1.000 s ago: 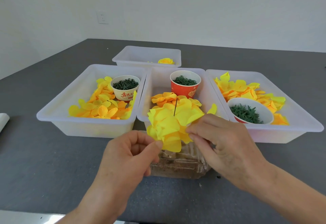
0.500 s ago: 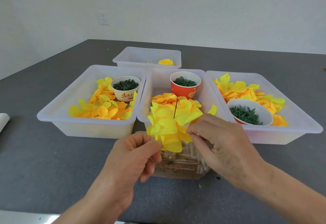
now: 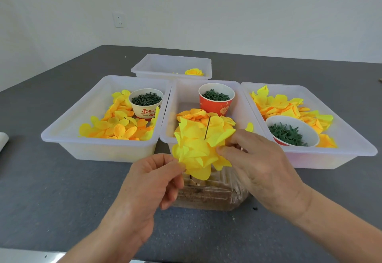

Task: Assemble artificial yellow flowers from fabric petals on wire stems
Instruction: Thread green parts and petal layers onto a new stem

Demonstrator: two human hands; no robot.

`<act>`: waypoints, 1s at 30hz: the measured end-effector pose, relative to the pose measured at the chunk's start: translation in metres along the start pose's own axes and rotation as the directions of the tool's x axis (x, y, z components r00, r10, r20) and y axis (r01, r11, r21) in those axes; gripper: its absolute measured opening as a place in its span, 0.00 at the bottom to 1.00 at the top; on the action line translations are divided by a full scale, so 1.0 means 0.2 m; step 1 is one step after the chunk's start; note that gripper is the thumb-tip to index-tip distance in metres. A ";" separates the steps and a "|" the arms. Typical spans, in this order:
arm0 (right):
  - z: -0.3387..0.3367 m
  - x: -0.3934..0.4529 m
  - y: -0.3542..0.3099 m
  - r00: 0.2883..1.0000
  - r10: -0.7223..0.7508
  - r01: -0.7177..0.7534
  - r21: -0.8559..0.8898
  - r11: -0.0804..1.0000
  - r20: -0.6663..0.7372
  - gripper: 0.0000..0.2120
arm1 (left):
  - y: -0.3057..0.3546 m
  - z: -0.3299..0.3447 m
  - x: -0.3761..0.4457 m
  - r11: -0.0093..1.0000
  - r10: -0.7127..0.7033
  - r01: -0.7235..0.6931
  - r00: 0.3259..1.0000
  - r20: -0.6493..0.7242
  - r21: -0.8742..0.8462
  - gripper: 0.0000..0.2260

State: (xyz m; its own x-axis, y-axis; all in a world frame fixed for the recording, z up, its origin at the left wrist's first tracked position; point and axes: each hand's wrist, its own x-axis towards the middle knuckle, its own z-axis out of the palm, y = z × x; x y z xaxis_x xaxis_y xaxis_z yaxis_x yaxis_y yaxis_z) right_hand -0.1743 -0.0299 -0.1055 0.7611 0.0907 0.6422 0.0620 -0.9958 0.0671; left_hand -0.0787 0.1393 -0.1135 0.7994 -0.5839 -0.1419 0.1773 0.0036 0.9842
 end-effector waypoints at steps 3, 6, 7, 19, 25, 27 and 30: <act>0.01 0.00 -0.01 1.000 0.006 -0.006 -0.001 1.000 -0.014 0.08 | 0.00 0.00 0.00 1.000 0.017 -0.017 1.000 -0.014 0.014 0.11; 0.02 0.01 -0.03 0.999 0.019 -0.020 -0.049 0.999 -0.026 0.07 | 0.01 0.02 0.01 0.998 0.036 -0.035 0.999 -0.026 0.044 0.12; 0.02 0.01 -0.03 0.999 0.020 -0.022 -0.066 0.998 -0.027 0.09 | 0.01 0.02 0.01 0.998 0.041 -0.039 0.999 -0.033 0.052 0.12; 0.11 0.02 -0.04 0.990 -0.075 0.067 -0.068 0.995 -0.116 0.12 | 0.00 0.04 0.05 0.996 0.048 -0.043 0.997 -0.065 0.072 0.14; 0.13 0.04 0.03 0.974 -0.147 0.147 -0.014 0.989 -0.170 0.10 | 0.00 0.02 0.07 0.996 0.066 -0.062 0.995 -0.071 0.060 0.12; 0.14 0.03 0.04 0.969 -0.138 0.141 0.003 0.990 -0.203 0.12 | 0.00 0.02 0.07 0.996 0.070 -0.066 0.996 -0.063 0.060 0.12; 0.15 0.02 0.02 0.973 -0.085 0.096 0.039 0.995 -0.217 0.05 | 0.00 0.02 0.07 0.996 0.071 -0.068 0.996 -0.047 0.059 0.13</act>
State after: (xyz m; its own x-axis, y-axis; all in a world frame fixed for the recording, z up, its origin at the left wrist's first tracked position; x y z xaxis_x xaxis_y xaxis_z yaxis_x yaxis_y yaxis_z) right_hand -0.1512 -0.0343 -0.1264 0.5949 0.1753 0.7844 0.1597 -0.9823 0.0983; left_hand -0.0711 0.1278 -0.1154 0.8358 -0.5437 -0.0764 0.0881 -0.0046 0.9961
